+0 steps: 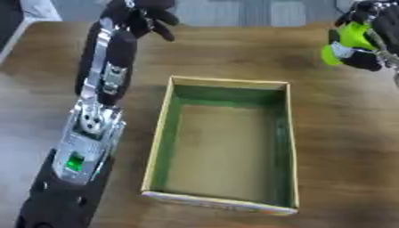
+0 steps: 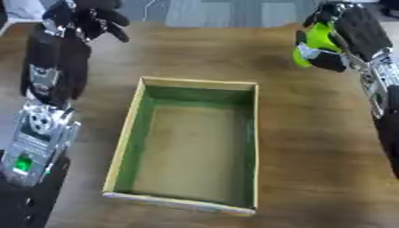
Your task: Pick up objects on the table and place them in the box.
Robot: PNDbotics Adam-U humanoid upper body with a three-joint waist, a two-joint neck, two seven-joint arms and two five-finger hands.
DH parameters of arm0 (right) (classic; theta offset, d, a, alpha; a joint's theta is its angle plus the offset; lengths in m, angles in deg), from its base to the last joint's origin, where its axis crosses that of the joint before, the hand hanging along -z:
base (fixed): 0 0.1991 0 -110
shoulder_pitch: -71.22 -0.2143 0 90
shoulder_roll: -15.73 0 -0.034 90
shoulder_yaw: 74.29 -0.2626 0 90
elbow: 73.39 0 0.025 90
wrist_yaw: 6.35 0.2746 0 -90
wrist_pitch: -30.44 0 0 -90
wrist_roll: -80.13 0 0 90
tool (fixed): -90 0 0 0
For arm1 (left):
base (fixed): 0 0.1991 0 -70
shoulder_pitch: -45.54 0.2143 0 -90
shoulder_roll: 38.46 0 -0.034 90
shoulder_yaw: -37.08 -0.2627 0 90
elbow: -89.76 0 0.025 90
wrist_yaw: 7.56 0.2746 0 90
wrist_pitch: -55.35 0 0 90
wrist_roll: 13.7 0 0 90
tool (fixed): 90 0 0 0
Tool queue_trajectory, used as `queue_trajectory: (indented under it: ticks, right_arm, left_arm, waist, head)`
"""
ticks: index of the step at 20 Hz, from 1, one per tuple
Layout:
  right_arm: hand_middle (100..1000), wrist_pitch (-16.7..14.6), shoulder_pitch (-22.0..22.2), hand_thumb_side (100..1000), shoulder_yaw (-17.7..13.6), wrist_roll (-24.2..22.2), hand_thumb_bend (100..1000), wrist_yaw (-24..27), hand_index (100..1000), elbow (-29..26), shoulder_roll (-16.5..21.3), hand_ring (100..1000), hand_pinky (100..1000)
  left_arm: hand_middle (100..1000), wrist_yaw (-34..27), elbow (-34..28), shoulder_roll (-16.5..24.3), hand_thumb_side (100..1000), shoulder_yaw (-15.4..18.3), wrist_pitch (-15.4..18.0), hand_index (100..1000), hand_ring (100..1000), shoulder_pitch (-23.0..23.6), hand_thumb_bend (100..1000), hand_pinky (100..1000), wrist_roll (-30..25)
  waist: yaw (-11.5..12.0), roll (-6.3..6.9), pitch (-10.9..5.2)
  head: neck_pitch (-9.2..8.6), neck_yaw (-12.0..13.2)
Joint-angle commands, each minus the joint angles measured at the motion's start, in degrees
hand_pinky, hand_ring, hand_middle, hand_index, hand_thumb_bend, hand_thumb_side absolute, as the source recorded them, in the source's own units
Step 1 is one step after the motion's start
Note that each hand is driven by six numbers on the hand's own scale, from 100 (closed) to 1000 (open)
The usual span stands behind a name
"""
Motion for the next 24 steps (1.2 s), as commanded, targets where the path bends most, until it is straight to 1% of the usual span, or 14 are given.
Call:
queue_trajectory:
  ticks: [1, 4, 8, 9, 10, 12, 15, 19, 24]
  right_arm:
    - [184, -0.78, -3.59, 728, 1.88, -4.62, 100, 2.06, 195, -4.29, 4.00, 100, 100]
    - [195, -1.13, -5.41, 763, 3.77, -8.34, 100, 3.85, 188, -6.73, 6.06, 100, 100]
    - [204, -2.02, -7.50, 788, 6.81, -12.35, 100, 4.71, 187, -9.03, 8.08, 100, 100]
    - [206, -2.29, -7.91, 791, 7.47, -13.03, 100, 4.97, 188, -9.35, 8.37, 100, 100]
    - [207, -2.43, -8.17, 792, 7.93, -13.59, 100, 5.31, 188, -9.55, 8.58, 100, 100]
    - [212, -2.85, -8.64, 797, 9.22, -14.69, 100, 6.18, 190, -9.72, 9.09, 100, 100]
    - [219, -3.25, -8.80, 799, 11.07, -16.16, 100, 7.33, 192, -10.56, 9.58, 100, 100]
    - [228, -2.98, -8.53, 798, 12.85, -18.70, 100, 8.65, 201, -12.79, 9.35, 100, 100]
    - [227, -2.21, -7.78, 787, 15.56, -22.66, 100, 14.09, 205, -16.52, 9.24, 100, 100]
  left_arm:
    - [621, 0.37, -0.47, 1.03, 929, 0.80, -0.11, 682, 601, 0.13, 596, 461, 0.27]
    - [623, 0.64, -0.39, 1.77, 927, 1.01, -0.05, 682, 602, 0.59, 596, 462, 0.49]
    - [624, 0.90, -0.60, 3.06, 924, 1.56, -0.05, 680, 605, 0.96, 597, 465, 0.94]
    - [625, 0.94, -0.71, 3.35, 949, 1.69, -0.03, 680, 607, 1.00, 597, 466, 1.07]
    - [625, 0.96, -0.80, 3.54, 922, 1.79, -0.02, 682, 608, 1.04, 598, 466, 1.19]
    - [625, 0.90, -1.05, 4.00, 917, 2.11, 0.08, 688, 609, 1.10, 600, 467, 1.63]
    - [624, 0.69, -1.14, 4.39, 913, 2.49, 0.64, 697, 608, 1.06, 601, 466, 2.48]
    - [624, 0.49, -1.16, 4.45, 913, 2.79, 0.90, 699, 608, 0.84, 601, 467, 3.14]
    - [626, 0.23, -0.76, 4.43, 907, 4.01, 0.35, 707, 608, 0.33, 610, 466, 6.05]
  waist:
    - [-0.17, -0.55, -1.58]
    - [-0.29, -1.21, -2.17]
    - [-0.34, -2.08, -3.02]
    - [-0.32, -2.26, -3.25]
    - [-0.30, -2.38, -3.41]
    - [-0.25, -2.63, -3.87]
    - [-0.11, -2.87, -4.30]
    - [0.30, -3.17, -4.57]
    - [1.09, -3.62, -4.61]
  head:
    - [-0.01, 0.25]
    - [-0.01, 0.60]
    - [-0.01, 1.15]
    - [-0.01, 1.27]
    - [-0.01, 1.37]
    - [-0.01, 1.65]
    - [-0.01, 1.92]
    - [-0.01, 2.07]
    - [-0.01, 2.16]
